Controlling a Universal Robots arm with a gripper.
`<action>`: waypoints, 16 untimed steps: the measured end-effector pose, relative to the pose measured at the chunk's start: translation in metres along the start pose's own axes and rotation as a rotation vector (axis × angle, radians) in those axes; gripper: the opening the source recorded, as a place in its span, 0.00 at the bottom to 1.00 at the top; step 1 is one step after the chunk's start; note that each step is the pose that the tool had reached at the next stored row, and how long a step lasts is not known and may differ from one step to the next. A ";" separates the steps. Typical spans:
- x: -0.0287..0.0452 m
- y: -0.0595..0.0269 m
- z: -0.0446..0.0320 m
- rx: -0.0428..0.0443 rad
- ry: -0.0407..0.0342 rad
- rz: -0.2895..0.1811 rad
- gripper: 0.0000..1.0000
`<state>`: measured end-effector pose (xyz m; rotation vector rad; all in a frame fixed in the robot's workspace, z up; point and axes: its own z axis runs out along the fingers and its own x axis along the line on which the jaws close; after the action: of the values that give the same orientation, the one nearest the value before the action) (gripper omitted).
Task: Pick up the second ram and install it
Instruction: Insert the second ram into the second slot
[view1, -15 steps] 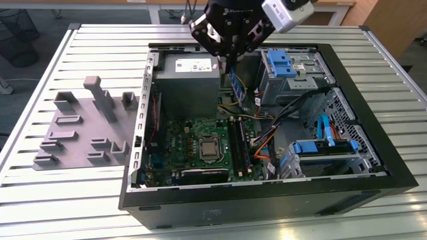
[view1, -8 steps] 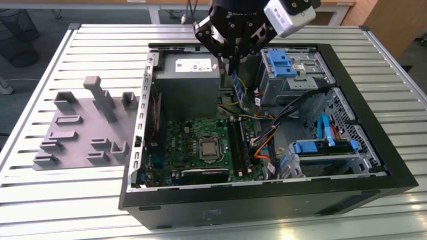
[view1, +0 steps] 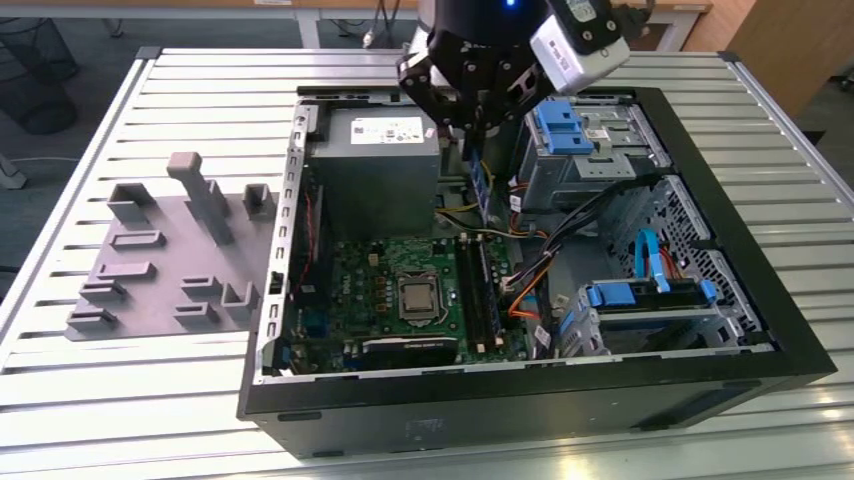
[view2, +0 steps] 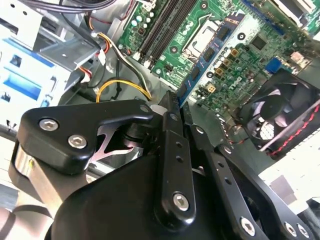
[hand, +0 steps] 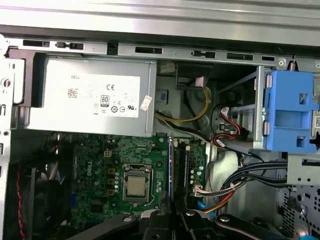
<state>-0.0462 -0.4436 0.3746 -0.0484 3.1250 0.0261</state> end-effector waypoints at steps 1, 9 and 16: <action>-0.0007 0.0000 0.0018 0.0001 -0.0001 0.006 0.14; -0.0065 -0.0005 0.0164 0.0002 -0.0002 0.010 0.14; -0.0130 -0.0010 0.0292 0.0002 0.0000 0.015 0.14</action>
<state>-0.0327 -0.4437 0.3456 -0.0255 3.1254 0.0260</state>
